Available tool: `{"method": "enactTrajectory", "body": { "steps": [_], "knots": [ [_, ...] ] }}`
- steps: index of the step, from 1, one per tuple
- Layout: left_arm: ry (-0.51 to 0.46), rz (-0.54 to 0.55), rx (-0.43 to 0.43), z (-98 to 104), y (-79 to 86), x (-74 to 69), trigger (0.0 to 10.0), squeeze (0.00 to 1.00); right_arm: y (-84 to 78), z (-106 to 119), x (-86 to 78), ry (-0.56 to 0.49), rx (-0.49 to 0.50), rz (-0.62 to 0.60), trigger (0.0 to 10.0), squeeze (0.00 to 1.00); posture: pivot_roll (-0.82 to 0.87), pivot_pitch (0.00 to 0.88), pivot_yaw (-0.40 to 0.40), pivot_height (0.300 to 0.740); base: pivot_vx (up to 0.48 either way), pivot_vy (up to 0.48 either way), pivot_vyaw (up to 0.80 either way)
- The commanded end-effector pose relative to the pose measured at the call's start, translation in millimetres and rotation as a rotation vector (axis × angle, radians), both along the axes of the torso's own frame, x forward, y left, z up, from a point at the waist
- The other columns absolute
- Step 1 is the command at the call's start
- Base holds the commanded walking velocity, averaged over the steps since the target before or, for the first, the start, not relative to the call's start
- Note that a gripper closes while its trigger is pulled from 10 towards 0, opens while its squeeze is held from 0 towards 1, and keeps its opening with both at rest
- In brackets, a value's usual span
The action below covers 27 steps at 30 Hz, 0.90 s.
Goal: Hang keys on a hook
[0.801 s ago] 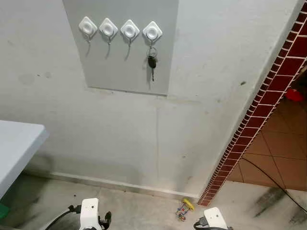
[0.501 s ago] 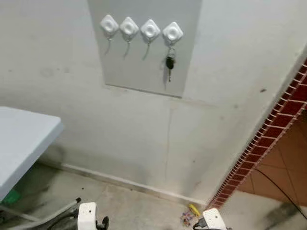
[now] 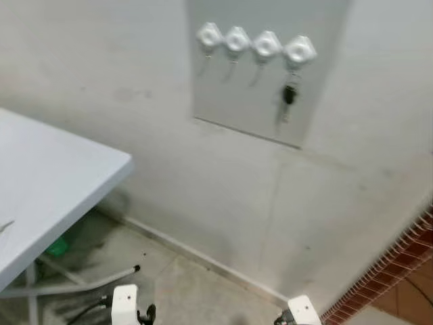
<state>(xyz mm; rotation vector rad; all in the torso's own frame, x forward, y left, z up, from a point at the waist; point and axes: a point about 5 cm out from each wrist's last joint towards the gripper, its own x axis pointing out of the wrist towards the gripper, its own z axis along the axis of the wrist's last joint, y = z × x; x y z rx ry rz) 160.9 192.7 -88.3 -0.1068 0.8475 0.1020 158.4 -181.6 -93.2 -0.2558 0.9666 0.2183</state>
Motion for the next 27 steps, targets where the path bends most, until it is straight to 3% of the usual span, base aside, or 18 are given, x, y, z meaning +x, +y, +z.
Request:
{"method": "enactTrajectory", "body": {
  "steps": [1, 27],
  "knots": [
    [-0.01, 0.034, 0.001, 1.6, 2.4, 3.2, 10.0, 0.0, -2.3, 0.2, 0.2, 0.004, -0.011, 0.006, 10.0, 0.0, -0.1, 0.0, -0.022, 0.732, 0.0, 0.0, 0.8],
    [0.0, 0.089, -0.005, 0.0, 5.0, -0.6, 10.0, 0.0, -4.8, 0.2, -0.4, 0.012, -0.028, 0.043, 10.0, 0.0, -0.09, 0.0, -0.039, 0.732, 0.0, 0.0, 0.8]
  ]
}}
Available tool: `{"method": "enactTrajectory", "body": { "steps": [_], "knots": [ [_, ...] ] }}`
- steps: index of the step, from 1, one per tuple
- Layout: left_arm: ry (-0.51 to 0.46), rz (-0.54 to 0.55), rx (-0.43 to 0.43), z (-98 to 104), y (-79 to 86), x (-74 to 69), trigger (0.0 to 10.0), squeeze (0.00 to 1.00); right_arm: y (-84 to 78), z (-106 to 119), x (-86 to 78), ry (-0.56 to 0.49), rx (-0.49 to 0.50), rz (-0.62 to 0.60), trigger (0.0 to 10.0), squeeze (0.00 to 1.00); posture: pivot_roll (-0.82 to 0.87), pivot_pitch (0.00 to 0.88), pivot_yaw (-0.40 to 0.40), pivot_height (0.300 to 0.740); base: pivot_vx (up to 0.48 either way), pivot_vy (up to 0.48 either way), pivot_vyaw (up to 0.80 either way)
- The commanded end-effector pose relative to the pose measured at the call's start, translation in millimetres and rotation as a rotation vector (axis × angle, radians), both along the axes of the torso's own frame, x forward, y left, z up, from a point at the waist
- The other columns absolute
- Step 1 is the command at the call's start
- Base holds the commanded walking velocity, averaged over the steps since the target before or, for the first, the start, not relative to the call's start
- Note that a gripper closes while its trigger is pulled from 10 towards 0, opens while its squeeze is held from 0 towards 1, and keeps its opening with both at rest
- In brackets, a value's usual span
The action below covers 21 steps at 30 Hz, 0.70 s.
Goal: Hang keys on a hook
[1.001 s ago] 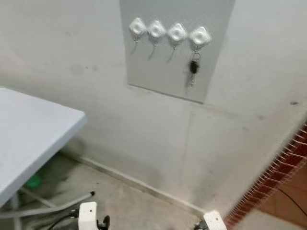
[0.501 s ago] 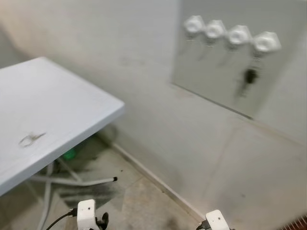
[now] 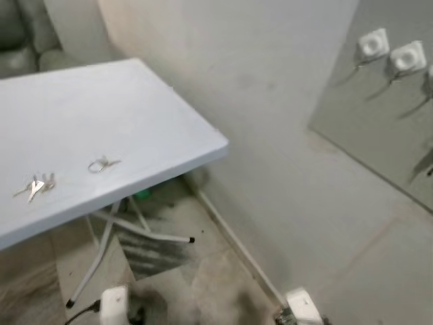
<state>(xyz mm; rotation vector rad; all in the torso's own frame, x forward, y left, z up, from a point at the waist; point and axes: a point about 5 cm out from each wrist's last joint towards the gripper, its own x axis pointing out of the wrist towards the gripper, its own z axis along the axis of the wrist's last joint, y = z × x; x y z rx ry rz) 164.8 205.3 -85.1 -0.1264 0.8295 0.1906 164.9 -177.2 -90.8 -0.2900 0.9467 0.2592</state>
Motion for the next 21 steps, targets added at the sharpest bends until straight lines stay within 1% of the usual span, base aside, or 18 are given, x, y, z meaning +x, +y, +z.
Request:
{"method": "enactTrajectory", "body": {
  "steps": [1, 9, 13, 21],
  "knots": [
    [0.01, 0.007, -0.027, -3.2, -7.6, -4.5, 10.0, 0.0, -9.2, -2.2, -7.0, 0.027, -0.02, -0.009, 10.0, 0.0, -0.09, 0.0, -0.039, 0.732, 0.0, 0.0, 0.8],
    [0.014, 0.005, -0.023, -3.4, -7.6, -5.0, 10.0, 0.0, -9.2, -2.2, -7.1, 0.028, -0.022, -0.003, 10.0, 0.0, -0.09, 0.0, -0.039, 0.732, 0.0, 0.0, 0.8],
    [-0.005, 0.011, -0.015, -1.0, -4.0, -1.3, 10.0, 0.0, -8.0, -1.7, -5.5, 0.026, -0.02, 0.004, 10.0, 0.0, -0.09, 0.0, -0.039, 0.732, 0.0, 0.0, 0.8],
    [-0.019, 0.014, -0.014, 0.7, -3.7, 1.9, 10.0, 0.0, -8.1, -1.7, -5.4, 0.026, -0.02, 0.005, 10.0, 0.0, -0.08, 0.0, -0.04, 0.732, 0.0, 0.0, 0.8]
  ]
}}
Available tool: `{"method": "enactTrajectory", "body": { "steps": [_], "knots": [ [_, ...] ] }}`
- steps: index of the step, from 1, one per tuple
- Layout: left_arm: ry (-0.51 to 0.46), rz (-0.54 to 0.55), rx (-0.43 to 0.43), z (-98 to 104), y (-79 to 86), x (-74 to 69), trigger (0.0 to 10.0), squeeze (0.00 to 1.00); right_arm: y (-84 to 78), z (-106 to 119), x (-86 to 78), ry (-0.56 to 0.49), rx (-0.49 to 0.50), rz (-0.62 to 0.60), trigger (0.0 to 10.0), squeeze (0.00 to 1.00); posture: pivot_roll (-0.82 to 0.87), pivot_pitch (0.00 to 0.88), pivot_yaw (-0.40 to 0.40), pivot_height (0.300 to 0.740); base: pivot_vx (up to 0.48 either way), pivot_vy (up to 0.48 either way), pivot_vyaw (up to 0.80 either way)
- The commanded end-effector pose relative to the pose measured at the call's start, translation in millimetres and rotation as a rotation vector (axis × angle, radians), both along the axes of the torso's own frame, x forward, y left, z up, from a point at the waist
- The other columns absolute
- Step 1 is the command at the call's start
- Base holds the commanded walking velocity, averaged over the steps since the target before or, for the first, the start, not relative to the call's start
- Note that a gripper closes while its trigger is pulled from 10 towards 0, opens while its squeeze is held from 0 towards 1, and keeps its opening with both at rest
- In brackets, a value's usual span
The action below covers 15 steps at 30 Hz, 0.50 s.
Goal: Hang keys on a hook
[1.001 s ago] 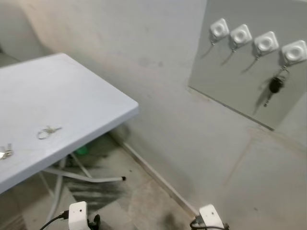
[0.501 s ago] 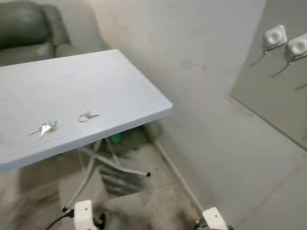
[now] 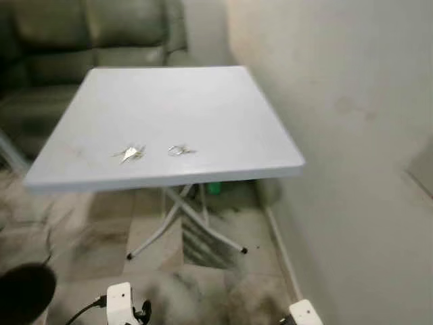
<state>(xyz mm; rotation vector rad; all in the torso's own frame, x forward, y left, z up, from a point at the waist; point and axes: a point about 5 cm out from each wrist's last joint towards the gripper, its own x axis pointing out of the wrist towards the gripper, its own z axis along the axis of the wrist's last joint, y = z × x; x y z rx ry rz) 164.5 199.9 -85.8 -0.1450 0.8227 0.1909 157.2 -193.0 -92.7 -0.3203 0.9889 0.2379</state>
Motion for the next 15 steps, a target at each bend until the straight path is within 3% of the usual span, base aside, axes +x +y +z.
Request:
{"method": "enactTrajectory", "body": {
  "steps": [1, 7, 15],
  "knots": [
    [-0.011, 0.005, 0.002, 1.4, 1.7, 2.3, 10.0, 0.0, 7.7, 0.2, 2.3, -0.009, 0.022, 0.013, 10.0, 0.0, -0.08, 0.0, -0.04, 0.732, 0.0, 0.0, 0.8],
    [-0.012, 0.004, -0.001, 1.4, 1.1, 2.4, 10.0, 0.0, 8.4, 0.3, 2.1, -0.017, 0.041, -0.006, 10.0, 0.0, -0.09, 0.0, -0.037, 0.732, 0.0, 0.0, 0.8],
    [-0.02, 0.025, -0.023, 2.0, 1.8, 3.6, 10.0, 0.0, 10.2, 0.6, 2.4, -0.023, 0.089, -0.052, 10.0, 0.0, -0.09, 0.0, -0.035, 0.732, 0.0, 0.0, 0.0]
  ]
}}
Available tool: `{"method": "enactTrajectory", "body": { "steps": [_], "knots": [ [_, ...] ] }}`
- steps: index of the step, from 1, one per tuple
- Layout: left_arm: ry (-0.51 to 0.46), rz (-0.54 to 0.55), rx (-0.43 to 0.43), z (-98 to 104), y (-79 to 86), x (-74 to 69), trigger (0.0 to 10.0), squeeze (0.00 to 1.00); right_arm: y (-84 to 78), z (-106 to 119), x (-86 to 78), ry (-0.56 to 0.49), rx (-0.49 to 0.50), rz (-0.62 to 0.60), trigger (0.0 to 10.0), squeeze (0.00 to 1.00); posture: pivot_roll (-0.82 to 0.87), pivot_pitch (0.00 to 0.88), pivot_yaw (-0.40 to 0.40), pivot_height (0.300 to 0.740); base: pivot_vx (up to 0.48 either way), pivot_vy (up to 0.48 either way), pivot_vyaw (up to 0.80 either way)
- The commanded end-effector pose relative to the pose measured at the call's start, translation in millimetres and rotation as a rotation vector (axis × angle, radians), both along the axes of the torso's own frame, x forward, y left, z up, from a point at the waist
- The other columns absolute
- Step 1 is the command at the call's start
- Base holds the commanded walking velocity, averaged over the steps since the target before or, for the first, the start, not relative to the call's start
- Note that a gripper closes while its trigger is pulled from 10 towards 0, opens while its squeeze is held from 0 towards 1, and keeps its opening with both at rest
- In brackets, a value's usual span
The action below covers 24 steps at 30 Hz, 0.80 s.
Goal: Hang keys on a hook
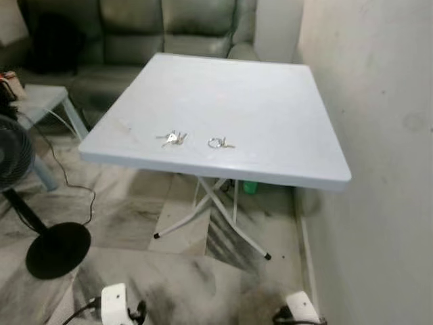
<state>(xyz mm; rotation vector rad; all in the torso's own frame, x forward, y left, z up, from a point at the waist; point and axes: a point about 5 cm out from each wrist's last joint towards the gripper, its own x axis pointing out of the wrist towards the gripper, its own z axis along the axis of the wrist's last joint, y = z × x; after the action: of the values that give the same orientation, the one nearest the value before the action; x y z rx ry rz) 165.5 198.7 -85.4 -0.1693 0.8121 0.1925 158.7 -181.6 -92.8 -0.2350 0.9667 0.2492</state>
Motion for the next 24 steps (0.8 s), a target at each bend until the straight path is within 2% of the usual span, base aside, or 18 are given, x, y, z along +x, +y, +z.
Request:
{"method": "enactTrajectory", "body": {
  "steps": [1, 5, 12, 24],
  "knots": [
    [-0.008, 0.013, -0.003, 1.7, 3.1, 2.8, 10.0, 0.0, -1.2, 0.4, 0.4, -0.007, 0.008, -0.024, 10.0, 0.0, -0.09, 0.0, -0.035, 0.732, 0.0, 0.0, 0.0],
    [-0.011, 0.016, -0.005, 1.9, 3.5, 3.2, 10.0, 0.0, -1.7, -0.2, -1.2, -0.002, 0.009, -0.029, 10.0, 0.0, -0.09, 0.0, -0.034, 0.732, 0.0, 0.0, 0.0],
    [-0.012, 0.019, -0.008, 2.2, 4.0, 3.7, 10.0, 0.0, -1.4, -0.2, -1.0, -0.003, 0.012, -0.033, 10.0, 0.0, -0.09, 0.0, -0.032, 0.732, 0.0, 0.27, 0.0],
    [-0.014, 0.025, -0.01, 3.4, 4.0, 7.2, 10.0, 0.0, -0.9, 0.1, 0.0, -0.005, 0.023, -0.058, 10.0, 0.0, -0.09, 0.0, -0.028, 0.732, 0.0, 0.479, 0.0]
  ]
}}
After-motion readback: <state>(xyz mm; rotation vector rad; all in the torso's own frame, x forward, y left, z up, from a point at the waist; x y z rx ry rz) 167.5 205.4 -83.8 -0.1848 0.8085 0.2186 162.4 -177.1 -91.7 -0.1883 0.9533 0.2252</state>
